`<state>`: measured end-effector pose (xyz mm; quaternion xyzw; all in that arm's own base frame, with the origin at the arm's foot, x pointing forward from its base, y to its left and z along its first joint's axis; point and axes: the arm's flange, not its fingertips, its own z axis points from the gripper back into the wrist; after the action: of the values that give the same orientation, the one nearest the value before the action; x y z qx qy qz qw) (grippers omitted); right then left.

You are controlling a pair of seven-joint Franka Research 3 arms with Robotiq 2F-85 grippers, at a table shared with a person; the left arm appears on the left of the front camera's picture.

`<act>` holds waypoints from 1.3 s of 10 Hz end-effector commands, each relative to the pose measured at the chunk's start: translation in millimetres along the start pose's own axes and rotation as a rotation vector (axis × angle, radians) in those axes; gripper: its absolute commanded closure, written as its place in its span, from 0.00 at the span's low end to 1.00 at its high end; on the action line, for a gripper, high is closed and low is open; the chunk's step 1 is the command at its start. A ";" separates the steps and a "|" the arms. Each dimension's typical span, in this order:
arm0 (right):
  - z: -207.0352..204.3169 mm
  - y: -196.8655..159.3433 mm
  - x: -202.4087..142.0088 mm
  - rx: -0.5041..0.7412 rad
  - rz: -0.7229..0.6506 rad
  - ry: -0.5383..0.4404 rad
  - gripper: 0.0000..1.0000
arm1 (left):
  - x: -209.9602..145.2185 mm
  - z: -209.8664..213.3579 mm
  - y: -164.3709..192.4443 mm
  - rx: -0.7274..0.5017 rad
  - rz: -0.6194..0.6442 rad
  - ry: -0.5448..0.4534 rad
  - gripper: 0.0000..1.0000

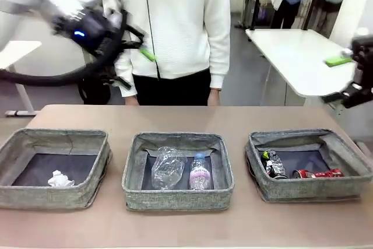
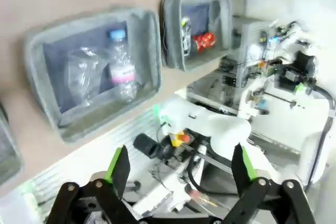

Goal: Sort the waste into the appropriate baskets.
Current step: Place the picked waste into the Fabric basket indicated by the person.

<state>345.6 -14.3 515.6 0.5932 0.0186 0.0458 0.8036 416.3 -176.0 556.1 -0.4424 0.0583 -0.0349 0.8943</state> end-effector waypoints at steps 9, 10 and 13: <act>8.8 -11.8 69.4 0.145 -0.227 -0.103 0.00 | -127.4 113.8 219.1 -0.673 -0.034 -0.216 0.00; -4.4 -11.5 68.2 0.174 -0.167 -0.018 0.00 | -127.4 113.8 219.1 -0.673 -0.034 -0.216 0.00; -4.4 -11.5 68.2 0.174 -0.167 -0.018 0.00 | -127.4 113.8 219.1 -0.673 -0.034 -0.216 0.00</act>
<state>414.1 -7.6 503.8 0.6542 0.0645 -0.0352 0.7527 309.0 62.1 453.9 -0.7076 -0.0356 0.0174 0.7055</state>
